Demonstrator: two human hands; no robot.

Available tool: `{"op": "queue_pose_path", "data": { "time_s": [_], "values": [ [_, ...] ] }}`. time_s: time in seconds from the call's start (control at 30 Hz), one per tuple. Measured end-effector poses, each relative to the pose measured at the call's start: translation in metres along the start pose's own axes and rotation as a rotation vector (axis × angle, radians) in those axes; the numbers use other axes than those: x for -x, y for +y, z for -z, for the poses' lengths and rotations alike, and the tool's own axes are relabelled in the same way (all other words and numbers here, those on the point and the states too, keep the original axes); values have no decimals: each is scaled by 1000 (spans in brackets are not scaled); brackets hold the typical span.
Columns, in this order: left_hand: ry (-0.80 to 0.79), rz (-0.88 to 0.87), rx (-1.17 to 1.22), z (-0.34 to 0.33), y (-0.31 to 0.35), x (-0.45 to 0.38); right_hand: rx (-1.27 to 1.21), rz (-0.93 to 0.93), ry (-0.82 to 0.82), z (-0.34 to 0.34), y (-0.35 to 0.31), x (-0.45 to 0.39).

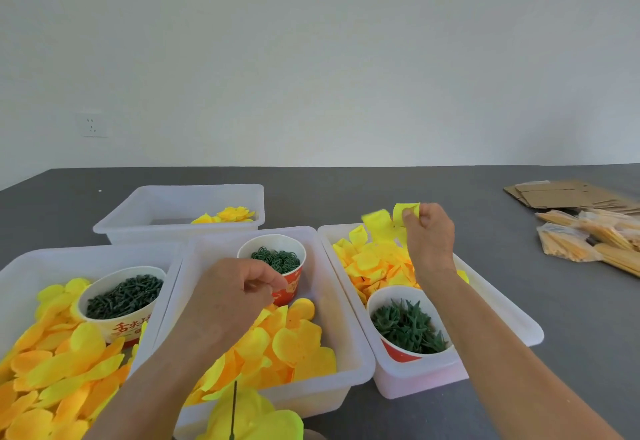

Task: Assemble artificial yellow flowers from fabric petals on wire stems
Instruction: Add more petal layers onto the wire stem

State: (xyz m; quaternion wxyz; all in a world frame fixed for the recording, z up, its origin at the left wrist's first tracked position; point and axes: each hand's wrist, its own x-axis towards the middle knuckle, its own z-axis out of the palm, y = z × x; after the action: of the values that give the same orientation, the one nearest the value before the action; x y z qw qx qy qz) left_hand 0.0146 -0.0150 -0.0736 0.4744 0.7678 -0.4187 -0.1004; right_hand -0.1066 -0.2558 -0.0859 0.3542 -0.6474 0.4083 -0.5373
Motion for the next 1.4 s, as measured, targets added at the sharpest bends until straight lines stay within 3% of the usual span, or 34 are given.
{"op": "queue_pose_path", "data": {
  "time_s": [0.13,0.33,0.6,0.77,0.87,1.13,1.3,1.4],
  "values": [
    [9,-9,-1,1,-3,-1,-156,-241,-6,-4,1,-2],
    [7,10,20,1,-6,0,-364,-388,-91,-1,-4,6],
    [10,90,258,1,3,-1,-248,-251,-438,-9,-32,54],
    [-118,205,534,12,8,3,-350,-183,-667,-20,-62,97],
    [-143,251,651,22,5,8,-399,-171,-725,-23,-79,114],
    [-22,273,818,45,-3,19,-517,-280,-867,-20,-100,133],
    [-85,221,923,56,-4,29,-591,-311,-926,-20,-106,138],
    [-48,129,902,58,-6,36,-634,-239,-986,-18,-109,142]
  ]
}}
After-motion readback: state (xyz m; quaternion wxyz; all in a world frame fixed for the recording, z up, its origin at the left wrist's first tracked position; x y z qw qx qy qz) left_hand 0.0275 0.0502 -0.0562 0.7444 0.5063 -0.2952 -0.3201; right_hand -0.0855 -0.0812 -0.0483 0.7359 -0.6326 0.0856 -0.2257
